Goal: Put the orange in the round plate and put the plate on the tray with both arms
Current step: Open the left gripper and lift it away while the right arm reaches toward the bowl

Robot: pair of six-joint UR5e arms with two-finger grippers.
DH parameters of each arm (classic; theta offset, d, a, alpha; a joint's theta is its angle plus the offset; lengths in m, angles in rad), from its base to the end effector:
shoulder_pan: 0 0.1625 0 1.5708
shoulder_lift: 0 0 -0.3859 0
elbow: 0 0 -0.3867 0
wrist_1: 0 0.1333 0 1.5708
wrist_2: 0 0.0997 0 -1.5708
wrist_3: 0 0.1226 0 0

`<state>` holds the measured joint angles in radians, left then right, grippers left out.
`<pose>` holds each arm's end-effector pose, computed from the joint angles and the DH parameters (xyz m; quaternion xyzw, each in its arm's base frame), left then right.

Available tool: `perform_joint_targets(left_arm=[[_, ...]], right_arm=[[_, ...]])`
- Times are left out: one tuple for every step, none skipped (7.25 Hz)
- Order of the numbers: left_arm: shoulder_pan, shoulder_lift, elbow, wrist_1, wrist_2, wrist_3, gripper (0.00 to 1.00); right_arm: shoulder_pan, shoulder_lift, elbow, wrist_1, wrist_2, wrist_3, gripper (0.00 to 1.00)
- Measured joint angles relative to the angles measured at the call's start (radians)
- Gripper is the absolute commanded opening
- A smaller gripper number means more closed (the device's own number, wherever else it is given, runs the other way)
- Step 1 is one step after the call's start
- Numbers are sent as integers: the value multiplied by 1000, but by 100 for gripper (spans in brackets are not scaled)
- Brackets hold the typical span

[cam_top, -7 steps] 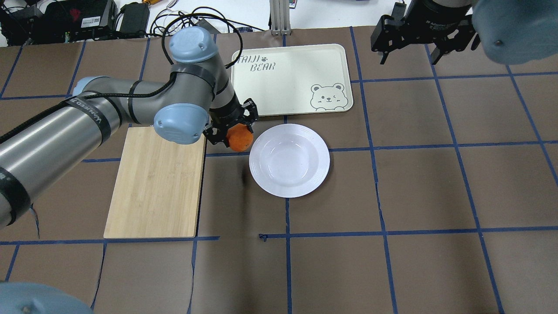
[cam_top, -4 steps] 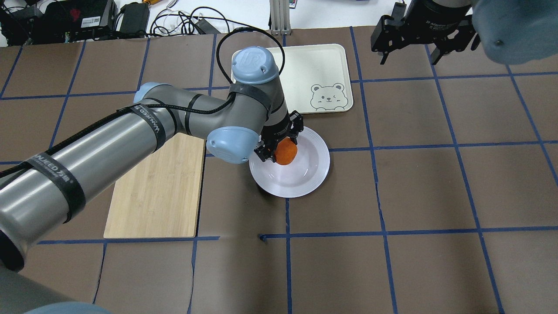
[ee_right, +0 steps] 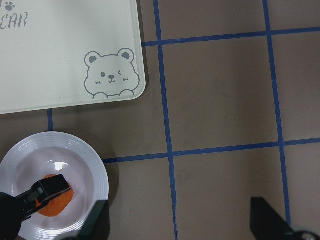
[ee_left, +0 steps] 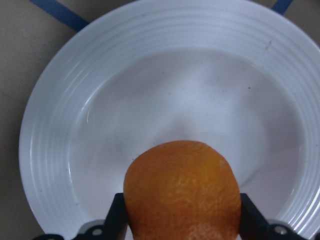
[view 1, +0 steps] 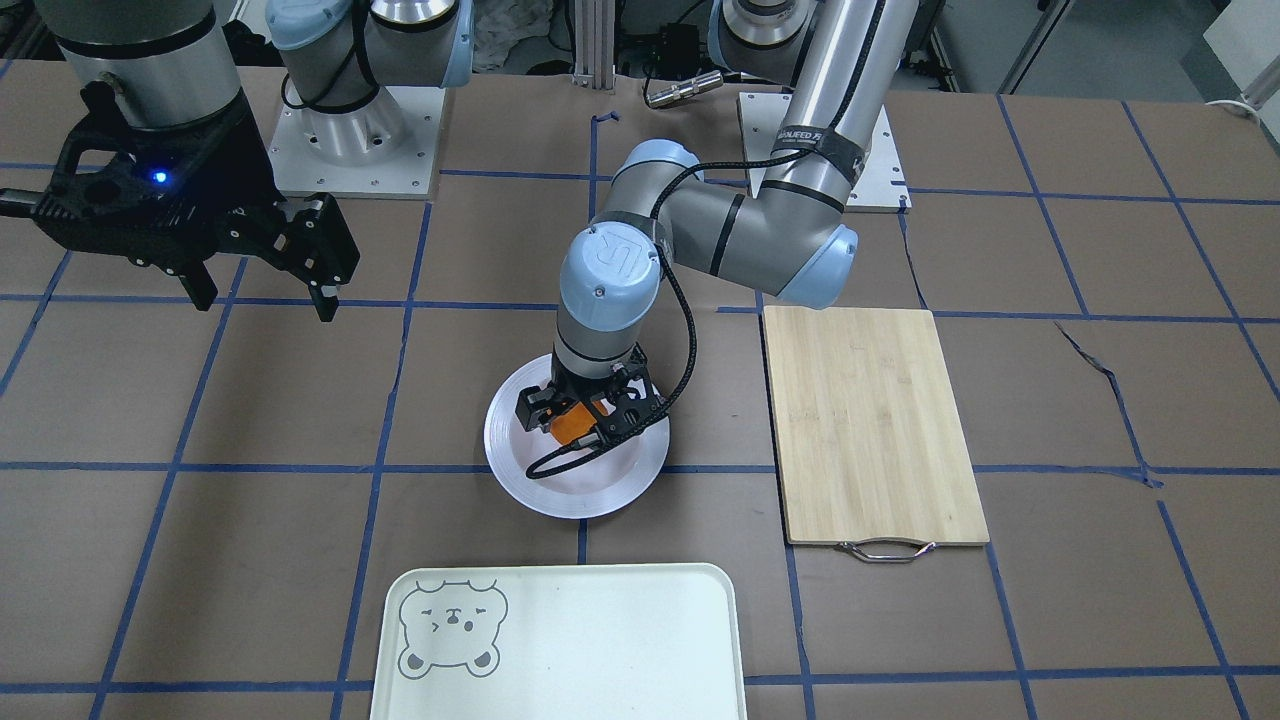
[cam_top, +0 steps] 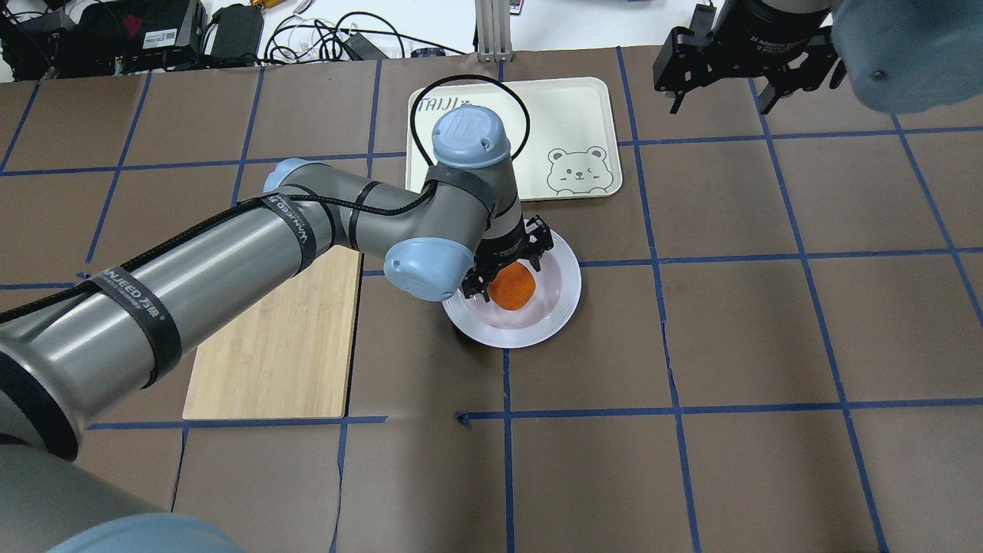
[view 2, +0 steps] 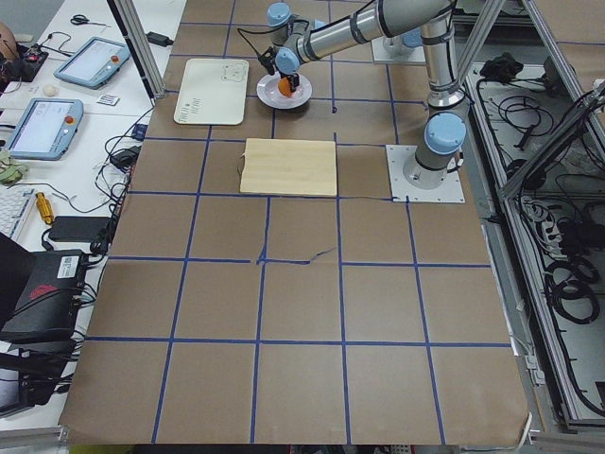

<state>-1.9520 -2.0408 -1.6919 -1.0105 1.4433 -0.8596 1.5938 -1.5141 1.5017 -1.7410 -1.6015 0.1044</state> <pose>-0.3584 -0.4939 0.1664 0.2374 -0.9692 -0.0495 0.0429 0.1417 -0.5257 0.4502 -0.0419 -0.9948 0.0920 0.0095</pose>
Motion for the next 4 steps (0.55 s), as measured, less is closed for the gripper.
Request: perform_joint_targets(left_arm=[[26, 26, 19, -38, 13, 96, 100], [64, 61, 57, -119, 20, 191, 100], [104, 105, 120, -250, 27, 308, 100], [145, 152, 196, -399, 39, 435, 100]], right_arm=[[0, 0, 0, 0, 1, 0, 100], [0, 0, 0, 0, 2, 0, 100], [0, 1, 0, 0, 3, 0, 100], [0, 0, 0, 1, 3, 1, 100]])
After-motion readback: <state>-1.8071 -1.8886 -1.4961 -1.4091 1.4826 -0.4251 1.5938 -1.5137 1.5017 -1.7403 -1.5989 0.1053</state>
